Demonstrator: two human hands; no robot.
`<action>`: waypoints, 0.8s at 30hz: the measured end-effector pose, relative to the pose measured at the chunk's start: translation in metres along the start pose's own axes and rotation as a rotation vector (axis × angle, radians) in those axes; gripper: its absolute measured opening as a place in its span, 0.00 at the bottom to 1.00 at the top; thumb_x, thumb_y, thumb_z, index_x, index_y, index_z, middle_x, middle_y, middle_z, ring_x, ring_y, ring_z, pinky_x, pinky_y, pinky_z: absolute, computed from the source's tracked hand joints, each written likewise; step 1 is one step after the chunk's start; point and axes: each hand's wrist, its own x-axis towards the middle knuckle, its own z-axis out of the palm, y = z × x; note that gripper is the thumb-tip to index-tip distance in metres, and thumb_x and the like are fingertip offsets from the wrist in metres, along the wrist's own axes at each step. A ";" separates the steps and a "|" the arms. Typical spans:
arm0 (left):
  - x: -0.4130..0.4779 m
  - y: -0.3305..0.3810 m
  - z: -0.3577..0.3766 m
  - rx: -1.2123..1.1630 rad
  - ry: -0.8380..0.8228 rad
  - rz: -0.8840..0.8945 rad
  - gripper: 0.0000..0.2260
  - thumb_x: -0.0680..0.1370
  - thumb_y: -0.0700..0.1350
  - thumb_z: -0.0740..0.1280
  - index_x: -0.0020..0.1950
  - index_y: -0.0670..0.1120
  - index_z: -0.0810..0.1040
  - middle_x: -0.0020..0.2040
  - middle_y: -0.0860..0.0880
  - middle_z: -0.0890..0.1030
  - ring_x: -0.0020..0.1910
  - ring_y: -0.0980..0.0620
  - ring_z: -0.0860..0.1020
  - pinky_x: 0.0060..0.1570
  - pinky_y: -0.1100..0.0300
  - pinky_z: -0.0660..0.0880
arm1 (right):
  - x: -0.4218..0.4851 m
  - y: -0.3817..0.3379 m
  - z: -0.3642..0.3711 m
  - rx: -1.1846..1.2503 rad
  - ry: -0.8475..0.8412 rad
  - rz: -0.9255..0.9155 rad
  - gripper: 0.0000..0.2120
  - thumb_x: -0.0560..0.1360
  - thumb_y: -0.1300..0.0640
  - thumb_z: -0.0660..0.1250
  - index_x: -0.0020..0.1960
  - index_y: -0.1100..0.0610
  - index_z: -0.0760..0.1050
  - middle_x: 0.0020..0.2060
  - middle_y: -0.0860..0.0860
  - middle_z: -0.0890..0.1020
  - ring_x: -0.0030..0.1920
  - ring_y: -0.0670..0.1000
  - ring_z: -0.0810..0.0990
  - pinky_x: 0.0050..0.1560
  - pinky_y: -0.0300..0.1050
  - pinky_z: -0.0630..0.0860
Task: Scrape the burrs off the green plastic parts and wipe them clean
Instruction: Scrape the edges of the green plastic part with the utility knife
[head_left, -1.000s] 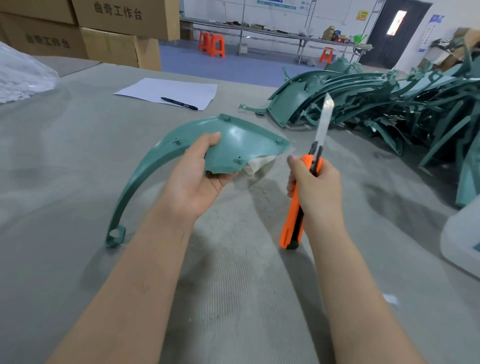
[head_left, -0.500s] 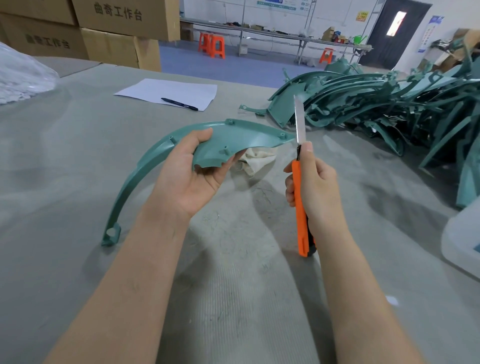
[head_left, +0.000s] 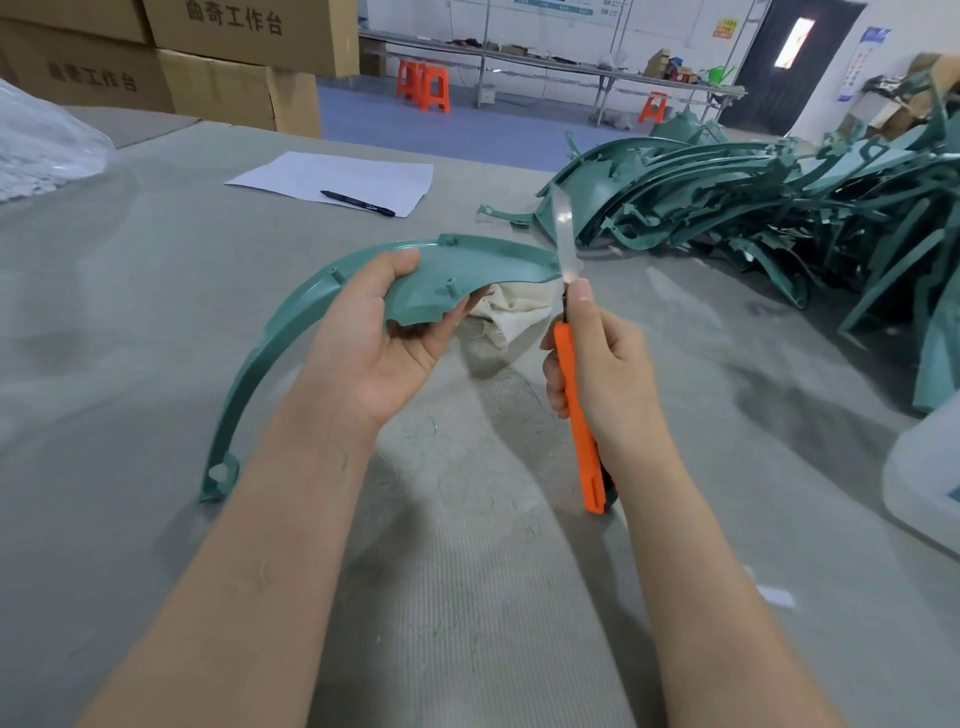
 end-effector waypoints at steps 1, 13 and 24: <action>0.000 -0.001 0.000 0.003 0.008 0.006 0.17 0.79 0.39 0.61 0.68 0.35 0.71 0.62 0.38 0.78 0.59 0.38 0.78 0.28 0.63 0.78 | -0.002 -0.001 0.004 -0.021 -0.029 -0.012 0.28 0.81 0.43 0.57 0.40 0.69 0.70 0.25 0.56 0.70 0.25 0.50 0.68 0.24 0.40 0.66; -0.001 0.001 -0.001 -0.008 -0.007 -0.037 0.20 0.80 0.39 0.60 0.71 0.35 0.67 0.64 0.38 0.77 0.57 0.37 0.79 0.28 0.64 0.79 | 0.007 0.003 -0.011 -0.070 0.130 0.087 0.29 0.81 0.42 0.56 0.43 0.70 0.72 0.26 0.54 0.72 0.26 0.49 0.69 0.25 0.39 0.68; -0.002 0.002 0.000 -0.012 -0.013 -0.057 0.13 0.79 0.39 0.60 0.62 0.37 0.72 0.63 0.38 0.77 0.56 0.37 0.80 0.28 0.64 0.79 | 0.009 0.009 -0.013 -0.106 0.116 0.133 0.28 0.81 0.41 0.56 0.41 0.66 0.73 0.24 0.52 0.73 0.23 0.48 0.71 0.25 0.40 0.69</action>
